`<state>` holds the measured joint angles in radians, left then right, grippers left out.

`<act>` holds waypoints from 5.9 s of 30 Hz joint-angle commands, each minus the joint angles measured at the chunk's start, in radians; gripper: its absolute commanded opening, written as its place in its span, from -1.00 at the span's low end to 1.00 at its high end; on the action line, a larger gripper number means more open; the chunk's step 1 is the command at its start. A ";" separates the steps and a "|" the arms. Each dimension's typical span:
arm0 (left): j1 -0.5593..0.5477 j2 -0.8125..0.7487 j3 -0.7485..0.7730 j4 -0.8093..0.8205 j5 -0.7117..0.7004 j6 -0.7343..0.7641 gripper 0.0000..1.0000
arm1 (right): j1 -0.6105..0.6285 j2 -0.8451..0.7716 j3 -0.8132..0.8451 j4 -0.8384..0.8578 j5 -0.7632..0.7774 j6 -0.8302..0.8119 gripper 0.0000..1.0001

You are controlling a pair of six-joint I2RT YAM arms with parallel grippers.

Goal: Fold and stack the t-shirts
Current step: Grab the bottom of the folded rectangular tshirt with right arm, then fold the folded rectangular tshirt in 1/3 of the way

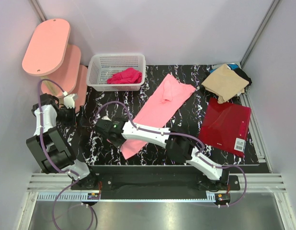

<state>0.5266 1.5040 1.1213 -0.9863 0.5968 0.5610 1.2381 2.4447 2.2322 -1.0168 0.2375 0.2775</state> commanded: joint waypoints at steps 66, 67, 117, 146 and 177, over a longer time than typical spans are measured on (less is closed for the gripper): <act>-0.048 -0.022 0.041 -0.040 -0.012 0.030 0.98 | -0.604 -0.224 -0.392 0.262 -0.278 0.005 0.50; -0.047 -0.022 0.041 -0.043 -0.014 0.034 0.98 | -0.611 -0.216 -0.376 0.251 -0.201 0.005 0.55; -0.142 -0.059 0.135 -0.123 -0.034 0.020 0.98 | -0.238 -0.280 -0.522 0.311 -0.195 -0.061 0.43; -0.142 -0.048 0.135 -0.132 -0.043 0.030 0.98 | -0.493 -0.400 -0.502 0.408 -0.368 -0.026 0.36; -0.142 -0.068 0.140 -0.137 -0.074 0.039 0.98 | -0.635 -0.253 -0.566 0.469 -0.529 0.006 0.31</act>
<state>0.3801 1.4551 1.2179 -1.1202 0.5335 0.5941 0.6144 2.1643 1.6939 -0.5903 -0.2298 0.2668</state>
